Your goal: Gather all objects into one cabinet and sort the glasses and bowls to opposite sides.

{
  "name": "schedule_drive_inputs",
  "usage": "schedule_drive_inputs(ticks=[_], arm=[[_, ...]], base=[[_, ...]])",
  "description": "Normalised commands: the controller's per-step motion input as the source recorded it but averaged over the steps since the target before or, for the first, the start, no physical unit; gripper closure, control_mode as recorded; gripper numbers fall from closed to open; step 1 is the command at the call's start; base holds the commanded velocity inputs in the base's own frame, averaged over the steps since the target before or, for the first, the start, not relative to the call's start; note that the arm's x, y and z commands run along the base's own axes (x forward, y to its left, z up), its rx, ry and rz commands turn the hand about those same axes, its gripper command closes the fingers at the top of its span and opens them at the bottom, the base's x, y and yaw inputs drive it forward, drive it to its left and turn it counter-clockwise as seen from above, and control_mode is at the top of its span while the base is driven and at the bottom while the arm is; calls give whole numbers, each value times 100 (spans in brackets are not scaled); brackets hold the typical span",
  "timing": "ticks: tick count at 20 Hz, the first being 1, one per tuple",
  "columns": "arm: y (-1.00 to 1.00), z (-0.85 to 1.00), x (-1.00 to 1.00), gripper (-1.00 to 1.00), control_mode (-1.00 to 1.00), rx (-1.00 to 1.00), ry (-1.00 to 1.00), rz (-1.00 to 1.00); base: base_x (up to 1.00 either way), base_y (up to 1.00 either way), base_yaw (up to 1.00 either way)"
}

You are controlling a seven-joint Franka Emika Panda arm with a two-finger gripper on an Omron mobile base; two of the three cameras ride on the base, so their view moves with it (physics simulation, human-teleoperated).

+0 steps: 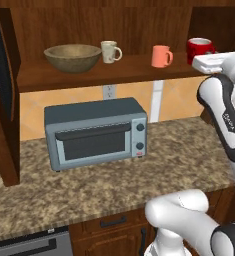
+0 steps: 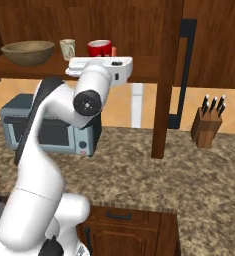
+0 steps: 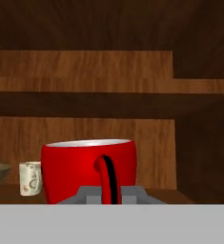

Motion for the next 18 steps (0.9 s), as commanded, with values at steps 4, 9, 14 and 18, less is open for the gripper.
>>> schedule_drive_inputs(ticks=[4,9,14,18], arm=[[-27,-17,100,100,-100,0,3,-2],[-19,-21,98,100,-100,0,0,-2],[-35,-37,73,100,-100,-1,3,-4],[-34,-26,69,100,-100,0,6,-7]], base=[[0,0,0],[0,0,0],[0,0,0],[0,0,0]])
